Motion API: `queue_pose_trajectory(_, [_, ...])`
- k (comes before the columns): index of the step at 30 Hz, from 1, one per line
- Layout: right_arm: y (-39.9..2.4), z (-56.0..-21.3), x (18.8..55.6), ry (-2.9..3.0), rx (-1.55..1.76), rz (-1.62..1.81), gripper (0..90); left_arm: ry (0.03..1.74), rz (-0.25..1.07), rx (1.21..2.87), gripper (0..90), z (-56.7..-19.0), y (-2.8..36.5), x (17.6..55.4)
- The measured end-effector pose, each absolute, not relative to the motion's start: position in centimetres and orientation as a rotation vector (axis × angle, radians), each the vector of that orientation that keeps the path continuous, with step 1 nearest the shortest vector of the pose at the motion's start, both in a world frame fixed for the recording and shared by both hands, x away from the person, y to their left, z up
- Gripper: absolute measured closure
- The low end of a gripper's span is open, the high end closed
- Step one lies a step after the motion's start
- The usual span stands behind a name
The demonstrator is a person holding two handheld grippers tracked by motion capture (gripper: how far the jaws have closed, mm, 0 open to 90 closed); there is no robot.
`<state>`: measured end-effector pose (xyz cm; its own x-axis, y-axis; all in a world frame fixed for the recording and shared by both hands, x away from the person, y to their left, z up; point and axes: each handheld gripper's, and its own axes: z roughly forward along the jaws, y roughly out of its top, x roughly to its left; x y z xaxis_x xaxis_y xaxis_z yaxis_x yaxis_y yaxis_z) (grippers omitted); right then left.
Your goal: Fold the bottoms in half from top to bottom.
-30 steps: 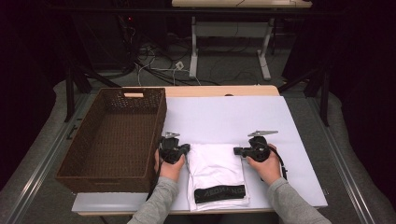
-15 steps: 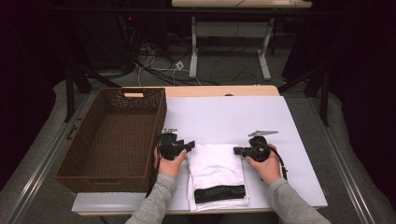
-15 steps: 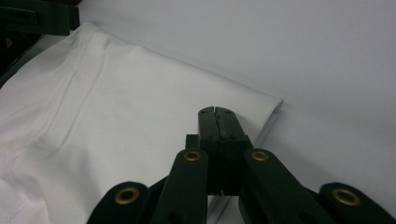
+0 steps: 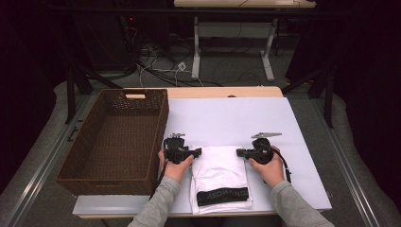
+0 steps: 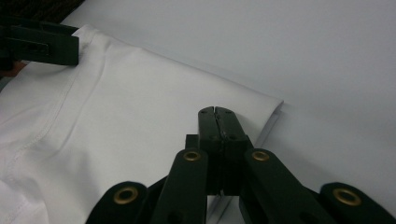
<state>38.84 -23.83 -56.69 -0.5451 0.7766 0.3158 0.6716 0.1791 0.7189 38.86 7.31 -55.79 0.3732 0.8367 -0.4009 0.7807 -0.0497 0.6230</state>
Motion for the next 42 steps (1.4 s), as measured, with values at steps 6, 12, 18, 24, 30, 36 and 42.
queue_pose_trajectory(6, [-23.8,-56.5,38.8,2.309,1.421,1.327,80.3,1.434,0.058,1.818,51.4,-55.7,7.1,39.0])
queue_pose_trajectory(12, [-24.0,-55.9,38.9,2.224,1.381,1.375,62.5,1.440,0.052,1.810,50.4,-55.7,7.0,38.9])
queue_pose_trajectory(18, [-24.3,-55.4,39.7,2.169,1.328,1.340,49.6,1.436,0.061,1.818,46.8,-55.7,6.8,38.9])
queue_pose_trajectory(24, [-24.1,-55.1,40.2,2.172,1.299,1.260,41.2,1.455,0.067,1.817,46.2,-55.6,6.6,38.9])
queue_pose_trajectory(30, [-23.8,-55.9,40.7,2.218,1.293,1.223,41.0,1.426,0.091,1.852,46.5,-55.6,6.5,38.8])
queue_pose_trajectory(36, [-23.5,-56.5,40.7,2.248,1.261,1.148,46.3,1.417,0.105,1.864,48.3,-55.6,6.5,38.8])
queue_pose_trajectory(42, [-23.2,-56.7,40.4,2.251,1.237,1.136,53.4,1.409,0.116,1.877,49.9,-55.6,6.4,38.8])
